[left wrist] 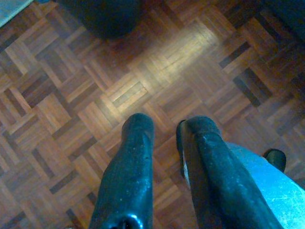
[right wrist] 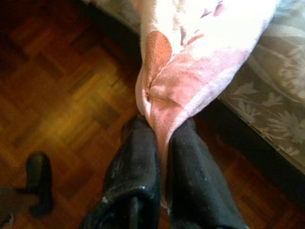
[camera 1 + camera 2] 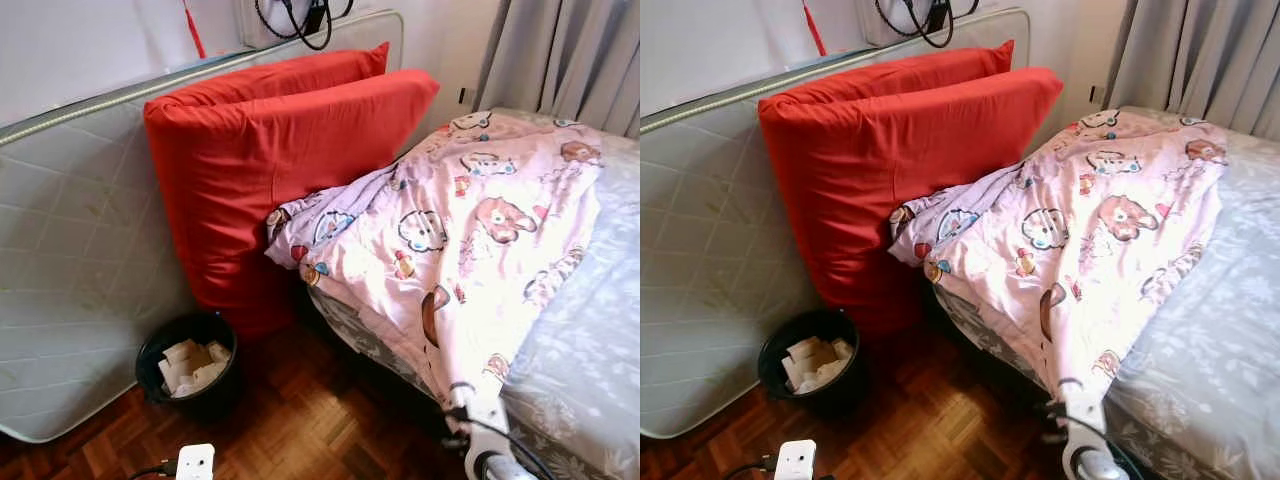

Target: Clean up the room

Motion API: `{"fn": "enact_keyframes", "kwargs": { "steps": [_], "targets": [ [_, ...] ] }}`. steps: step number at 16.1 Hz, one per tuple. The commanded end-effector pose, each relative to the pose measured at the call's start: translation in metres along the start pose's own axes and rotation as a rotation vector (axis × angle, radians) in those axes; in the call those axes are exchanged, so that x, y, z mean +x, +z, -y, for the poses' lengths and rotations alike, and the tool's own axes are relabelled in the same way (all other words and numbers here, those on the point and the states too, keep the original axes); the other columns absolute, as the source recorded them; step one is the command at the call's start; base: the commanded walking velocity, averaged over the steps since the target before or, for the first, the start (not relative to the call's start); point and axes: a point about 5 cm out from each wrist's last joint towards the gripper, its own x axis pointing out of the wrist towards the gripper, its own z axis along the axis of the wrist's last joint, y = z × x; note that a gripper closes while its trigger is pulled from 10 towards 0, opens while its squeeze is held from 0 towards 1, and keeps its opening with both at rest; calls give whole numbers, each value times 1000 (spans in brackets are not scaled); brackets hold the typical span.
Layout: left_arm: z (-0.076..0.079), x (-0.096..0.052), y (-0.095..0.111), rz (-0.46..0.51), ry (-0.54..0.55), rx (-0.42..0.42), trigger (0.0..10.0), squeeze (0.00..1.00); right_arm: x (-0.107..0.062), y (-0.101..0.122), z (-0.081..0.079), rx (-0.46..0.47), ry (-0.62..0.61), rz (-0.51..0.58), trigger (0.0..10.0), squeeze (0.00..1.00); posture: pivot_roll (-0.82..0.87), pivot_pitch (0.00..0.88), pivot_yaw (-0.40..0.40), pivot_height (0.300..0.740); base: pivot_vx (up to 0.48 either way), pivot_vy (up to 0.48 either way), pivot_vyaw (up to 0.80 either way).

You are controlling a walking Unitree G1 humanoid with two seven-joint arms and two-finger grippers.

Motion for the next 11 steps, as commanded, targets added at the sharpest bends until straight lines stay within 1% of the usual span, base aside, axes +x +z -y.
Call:
{"fn": "enact_keyframes", "kwargs": {
  "steps": [1,2,4,10,11],
  "targets": [
    [0,0,3,18,4,23,10000,0,-1,-10,-2,-38,20,-48,10000,0,-15,0,66,740,0,0,0],
    [1,1,5,25,2,26,10000,0,-2,-20,-2,-73,31,-91,10000,0,-14,0,65,740,0,0,0],
    [2,1,6,31,1,28,10000,0,-3,-25,0,-89,39,-112,10000,0,-14,0,65,740,0,0,0],
    [3,1,9,45,0,35,10000,0,-7,-37,16,-124,9,-155,10000,0,-12,0,64,740,0,0,0],
    [3,1,9,48,0,37,10000,0,-8,-38,16,-127,13,-158,10000,118,-13,0,66,740,0,0,0]
  ]
}}
